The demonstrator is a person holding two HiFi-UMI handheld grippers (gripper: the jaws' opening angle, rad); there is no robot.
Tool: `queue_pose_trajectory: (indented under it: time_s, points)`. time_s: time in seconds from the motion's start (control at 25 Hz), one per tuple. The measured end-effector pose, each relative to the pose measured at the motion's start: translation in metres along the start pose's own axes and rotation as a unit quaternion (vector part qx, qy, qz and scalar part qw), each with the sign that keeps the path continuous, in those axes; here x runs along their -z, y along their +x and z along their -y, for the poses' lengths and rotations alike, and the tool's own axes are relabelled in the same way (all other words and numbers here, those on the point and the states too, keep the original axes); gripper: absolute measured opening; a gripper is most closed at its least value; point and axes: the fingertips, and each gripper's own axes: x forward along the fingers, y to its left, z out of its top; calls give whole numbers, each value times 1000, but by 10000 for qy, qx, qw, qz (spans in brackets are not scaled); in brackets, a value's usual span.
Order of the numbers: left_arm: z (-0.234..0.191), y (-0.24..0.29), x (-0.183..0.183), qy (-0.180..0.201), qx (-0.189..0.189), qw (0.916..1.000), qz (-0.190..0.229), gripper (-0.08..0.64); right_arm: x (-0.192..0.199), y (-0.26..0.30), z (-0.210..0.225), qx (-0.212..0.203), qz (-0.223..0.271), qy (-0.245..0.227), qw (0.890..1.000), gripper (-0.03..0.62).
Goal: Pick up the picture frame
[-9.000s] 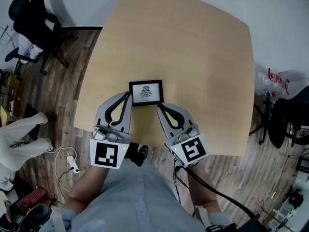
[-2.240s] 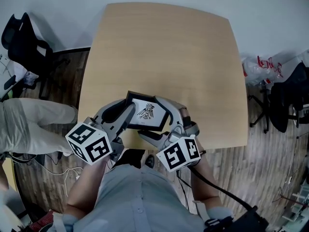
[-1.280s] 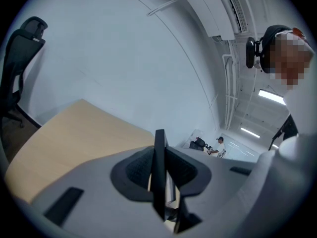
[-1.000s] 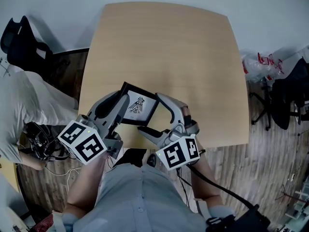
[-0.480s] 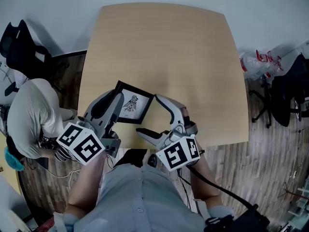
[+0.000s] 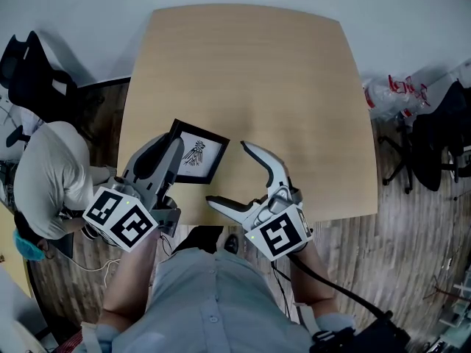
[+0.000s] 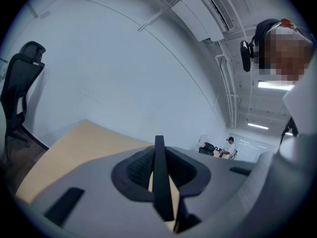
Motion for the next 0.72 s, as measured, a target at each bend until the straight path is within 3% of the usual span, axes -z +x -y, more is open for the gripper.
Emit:
queue_pose_trajectory:
  time_s: [0.4,0.44,0.52,0.56,0.6,0.64,0.72]
  points:
    - [5,-2,-7,223,-47,9997,95,66,-17,-16,14,-82,126,287,9995,525]
    - [6,-1,-7,231,-42,9997,98,66,-21,-17,17,-32,269,388,9989,522]
    - [8,-1,-7,263,-34,9996,105,66,-44,-20,27,297,1051,944,9895,500]
    - [9,-1,-7,288,-31,9995,110,66,-53,-22,32,483,1396,1204,9817,468]
    - [9,-1,-8,313,-29,9994,117,66,-58,-25,37,628,1561,1357,9763,394]
    - [9,-1,-8,338,-26,9993,125,66,-58,-29,42,744,1617,1454,9732,267]
    - [10,-1,-9,377,-19,9992,145,66,-57,-36,49,889,1634,1614,9692,130]
